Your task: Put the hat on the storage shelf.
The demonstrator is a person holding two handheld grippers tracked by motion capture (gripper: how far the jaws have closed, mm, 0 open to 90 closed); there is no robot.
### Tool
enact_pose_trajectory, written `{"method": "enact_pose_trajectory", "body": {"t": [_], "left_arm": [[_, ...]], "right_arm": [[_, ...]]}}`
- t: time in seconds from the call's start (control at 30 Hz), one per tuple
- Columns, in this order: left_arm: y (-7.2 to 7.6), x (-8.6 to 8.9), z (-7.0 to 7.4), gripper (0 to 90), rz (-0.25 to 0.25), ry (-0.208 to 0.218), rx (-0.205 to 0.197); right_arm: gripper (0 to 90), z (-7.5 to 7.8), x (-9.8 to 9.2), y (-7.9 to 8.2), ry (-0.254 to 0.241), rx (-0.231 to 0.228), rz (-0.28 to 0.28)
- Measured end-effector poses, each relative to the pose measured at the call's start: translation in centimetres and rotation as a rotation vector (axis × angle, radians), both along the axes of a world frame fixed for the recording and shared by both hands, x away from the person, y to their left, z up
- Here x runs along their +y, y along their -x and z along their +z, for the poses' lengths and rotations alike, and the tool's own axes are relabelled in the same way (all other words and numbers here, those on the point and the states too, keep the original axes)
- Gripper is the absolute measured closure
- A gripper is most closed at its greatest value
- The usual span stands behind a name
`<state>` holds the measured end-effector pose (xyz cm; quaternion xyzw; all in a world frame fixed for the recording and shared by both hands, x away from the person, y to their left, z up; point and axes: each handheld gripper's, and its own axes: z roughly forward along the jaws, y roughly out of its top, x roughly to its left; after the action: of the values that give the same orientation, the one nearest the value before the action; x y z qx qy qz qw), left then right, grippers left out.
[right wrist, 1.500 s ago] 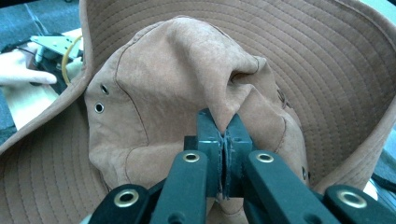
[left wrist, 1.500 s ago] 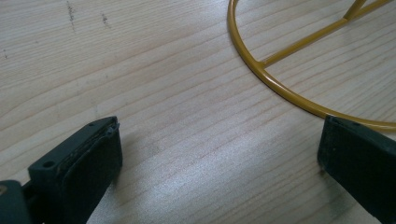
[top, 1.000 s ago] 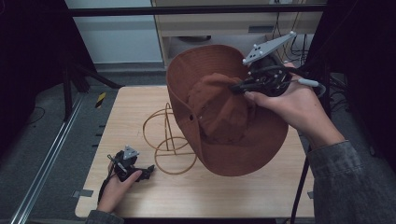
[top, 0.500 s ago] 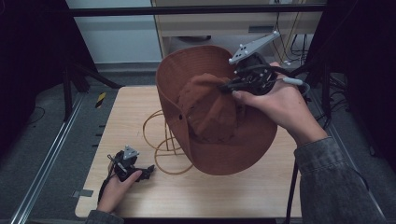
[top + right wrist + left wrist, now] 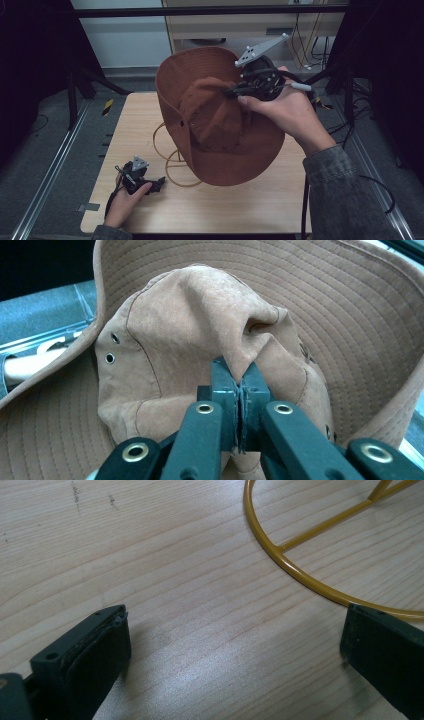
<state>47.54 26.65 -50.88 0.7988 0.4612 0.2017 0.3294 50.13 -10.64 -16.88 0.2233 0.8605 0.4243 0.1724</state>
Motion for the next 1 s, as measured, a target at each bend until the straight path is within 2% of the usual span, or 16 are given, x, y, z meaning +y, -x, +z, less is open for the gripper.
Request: {"method": "enact_pose_trajectory", "body": {"t": [0.1, 0.3, 0.73, 1.0], "left_arm": [[0.0, 0.0, 0.0, 0.0, 0.000, 0.000, 0.000], [0.0, 0.0, 0.0, 0.0, 0.000, 0.000, 0.000], [0.0, 0.0, 0.0, 0.0, -0.001, 0.001, 0.003], [0.0, 0.0, 0.0, 0.0, 0.000, 0.001, 0.002]], "right_arm": [[88.4, -0.2, 0.2, 0.0, -0.015, -0.004, 0.005], [88.3, -0.3, 0.9, -0.2, -0.009, 0.003, 0.016], [88.3, -0.4, 2.5, 0.0, -0.042, 0.002, 0.046], [88.3, -0.6, 3.4, -0.2, -0.042, 0.005, 0.057]]}}
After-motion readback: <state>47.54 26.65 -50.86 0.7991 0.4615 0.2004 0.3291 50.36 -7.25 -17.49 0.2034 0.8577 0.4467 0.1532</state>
